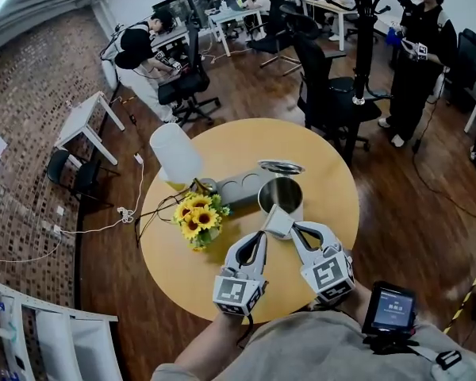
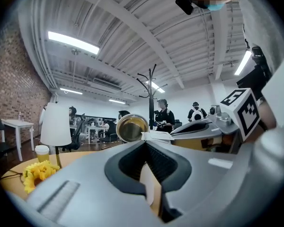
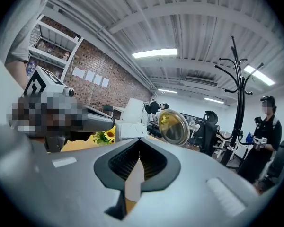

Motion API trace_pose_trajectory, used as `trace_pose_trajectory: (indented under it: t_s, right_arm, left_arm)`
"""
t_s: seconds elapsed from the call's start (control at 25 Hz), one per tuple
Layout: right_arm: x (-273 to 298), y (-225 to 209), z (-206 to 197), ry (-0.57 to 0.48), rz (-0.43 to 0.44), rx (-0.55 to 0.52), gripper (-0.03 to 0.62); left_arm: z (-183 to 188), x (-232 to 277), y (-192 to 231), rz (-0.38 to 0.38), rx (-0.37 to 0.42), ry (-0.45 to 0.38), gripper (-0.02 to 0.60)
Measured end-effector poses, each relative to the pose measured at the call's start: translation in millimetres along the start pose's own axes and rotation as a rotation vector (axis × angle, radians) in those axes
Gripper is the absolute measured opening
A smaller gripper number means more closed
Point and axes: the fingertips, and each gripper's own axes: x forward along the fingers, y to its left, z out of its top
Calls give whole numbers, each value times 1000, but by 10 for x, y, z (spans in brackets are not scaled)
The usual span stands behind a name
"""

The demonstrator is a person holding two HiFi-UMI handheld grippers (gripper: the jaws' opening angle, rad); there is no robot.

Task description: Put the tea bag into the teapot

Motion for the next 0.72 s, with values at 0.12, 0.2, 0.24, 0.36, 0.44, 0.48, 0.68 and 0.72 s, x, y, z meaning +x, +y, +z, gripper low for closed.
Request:
trace_pose_trajectory:
  t_s: [0.12,0.2,0.24,0.36,0.44,0.48,0.68,0.72]
  right_arm:
    - [1,-40,28,3,-15,-14,11]
    - [-6,-47,58,6,-21,-22,11]
    - [-8,-46,71,8,-26,-24,11]
    - [-5,-31,85,23,-40,-30,11]
    - [-9,-26,75,36,-50,-37,12]
    - [-13,-30,68,42,-56,-42,12]
    - [-38,-119,44,51,-86,-56,12]
    - [-30,-150,40,51,-86,-63,12]
  left_arm:
    - [25,44,18,-11,10,-20,2]
    - [55,45,17,-15,10,-24,2]
    - [79,37,17,-17,10,-23,2]
    - [110,12,20,-30,8,-17,1]
    - [63,13,20,-44,7,-20,2]
    - [43,21,17,-50,5,-24,2]
    - [15,70,-52,-76,1,-22,2]
    - [9,93,-58,-76,3,-20,2]
